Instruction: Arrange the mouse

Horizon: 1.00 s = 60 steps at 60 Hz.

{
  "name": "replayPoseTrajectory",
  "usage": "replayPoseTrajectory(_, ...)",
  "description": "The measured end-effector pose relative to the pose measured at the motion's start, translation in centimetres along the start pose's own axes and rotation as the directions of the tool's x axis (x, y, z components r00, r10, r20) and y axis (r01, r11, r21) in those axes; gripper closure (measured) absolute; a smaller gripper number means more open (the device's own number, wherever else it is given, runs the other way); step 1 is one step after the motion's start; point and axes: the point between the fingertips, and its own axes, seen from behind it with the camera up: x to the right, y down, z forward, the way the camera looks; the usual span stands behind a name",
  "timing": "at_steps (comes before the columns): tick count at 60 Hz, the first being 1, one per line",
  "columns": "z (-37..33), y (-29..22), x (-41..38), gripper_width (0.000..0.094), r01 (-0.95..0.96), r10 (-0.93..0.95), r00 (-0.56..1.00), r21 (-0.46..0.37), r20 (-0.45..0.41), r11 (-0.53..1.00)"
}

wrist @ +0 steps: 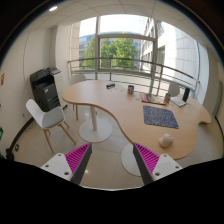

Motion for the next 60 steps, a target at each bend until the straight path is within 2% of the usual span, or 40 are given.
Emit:
replayPoseTrajectory(11, 0.7, 2.7, 3.1, 0.0081, -0.049, 0.047, 0.998, -0.053, -0.042, 0.997)
replayPoseTrajectory(24, 3.6, 9.2, 13.7, 0.0083, -0.103, 0.083, 0.985, -0.126, -0.151, 0.987)
replayPoseTrajectory(33, 7.5, 11.1, 21.9, 0.0085, -0.127, 0.101, 0.971, -0.109, -0.218, 0.986)
replayPoseTrajectory(39, 11.5, 10.5, 25.8, 0.0086, -0.141, 0.125, 0.969, -0.061, -0.213, 0.988)
replayPoseTrajectory(46, 16.7, 9.9, 28.7, 0.0088, -0.187, 0.176, 0.966, -0.044, -0.188, 0.981)
replayPoseTrajectory(60, 23.3, 8.4, 31.2, 0.0090, -0.275, 0.266, 0.953, -0.046, -0.142, 0.960)
